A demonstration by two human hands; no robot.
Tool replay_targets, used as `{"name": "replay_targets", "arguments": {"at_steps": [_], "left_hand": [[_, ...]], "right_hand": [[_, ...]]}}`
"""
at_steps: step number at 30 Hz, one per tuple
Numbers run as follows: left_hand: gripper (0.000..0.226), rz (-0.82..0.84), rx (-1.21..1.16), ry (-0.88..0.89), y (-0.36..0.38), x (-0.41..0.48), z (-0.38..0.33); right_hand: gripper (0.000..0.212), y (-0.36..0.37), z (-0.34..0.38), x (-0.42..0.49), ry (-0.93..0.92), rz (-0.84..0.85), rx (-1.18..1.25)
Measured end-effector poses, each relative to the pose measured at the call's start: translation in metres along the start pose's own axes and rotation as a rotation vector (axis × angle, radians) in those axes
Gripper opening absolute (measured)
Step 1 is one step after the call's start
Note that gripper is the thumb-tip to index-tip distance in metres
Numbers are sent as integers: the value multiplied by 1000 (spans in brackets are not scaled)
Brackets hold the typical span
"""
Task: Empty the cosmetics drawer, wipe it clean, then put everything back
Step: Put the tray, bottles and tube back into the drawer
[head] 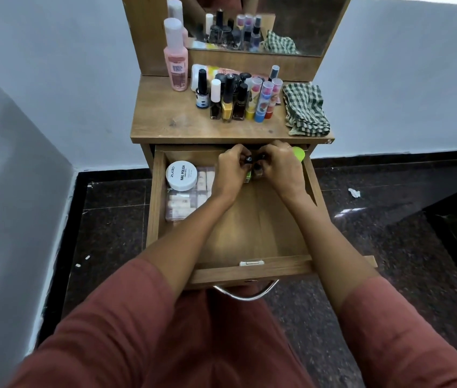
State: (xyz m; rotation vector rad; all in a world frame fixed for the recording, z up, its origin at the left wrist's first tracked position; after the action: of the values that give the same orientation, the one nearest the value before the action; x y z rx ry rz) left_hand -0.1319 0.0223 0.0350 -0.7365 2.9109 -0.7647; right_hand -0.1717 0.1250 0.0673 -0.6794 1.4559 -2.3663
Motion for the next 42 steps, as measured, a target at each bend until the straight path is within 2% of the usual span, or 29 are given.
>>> {"name": "replay_targets", "arguments": {"at_steps": [9, 13, 17, 23, 26, 30, 33, 36, 42], "left_hand": [[27, -55, -25, -18, 7, 3, 3], [32, -46, -35, -15, 8, 0, 1], [33, -53, -78, -27, 2, -3, 1], [21, -81, -112, 58, -22, -10, -14], [14, -179, -119, 165, -47, -10, -32], [17, -312, -118, 264, -83, 1, -51], [26, -405, -63, 307, -106, 15, -59], [33, -359, 16, 324, -111, 31, -66], [30, -236, 174, 311, -104, 48, -72]], "right_hand": [[13, 0, 4, -3, -80, -161, -222], [20, -1, 5, -6, -102, -151, -213], [26, -9, 3, -8, -87, -185, -163], [17, -33, 14, -7, -50, -228, 32], [14, -45, 36, 5, -103, -261, 173], [20, -63, 71, 23, -185, -324, 251], [32, -68, 91, 42, -223, -301, 271], [42, -66, 101, 61, -225, -233, 193], [32, -54, 100, 80, -226, -128, 44]]}}
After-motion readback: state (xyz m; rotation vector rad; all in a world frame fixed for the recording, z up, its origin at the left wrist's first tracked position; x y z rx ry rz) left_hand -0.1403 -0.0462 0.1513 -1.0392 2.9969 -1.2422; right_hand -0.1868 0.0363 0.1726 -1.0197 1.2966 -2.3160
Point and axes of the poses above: each hand's wrist, its own x-axis towards the middle knuckle, its own y-axis out of the palm, z = x × y, the point moved 8 cm from there along x, towards the middle knuckle, and after that the axes turned 3 degrees about -y, right-handed, at the moved point
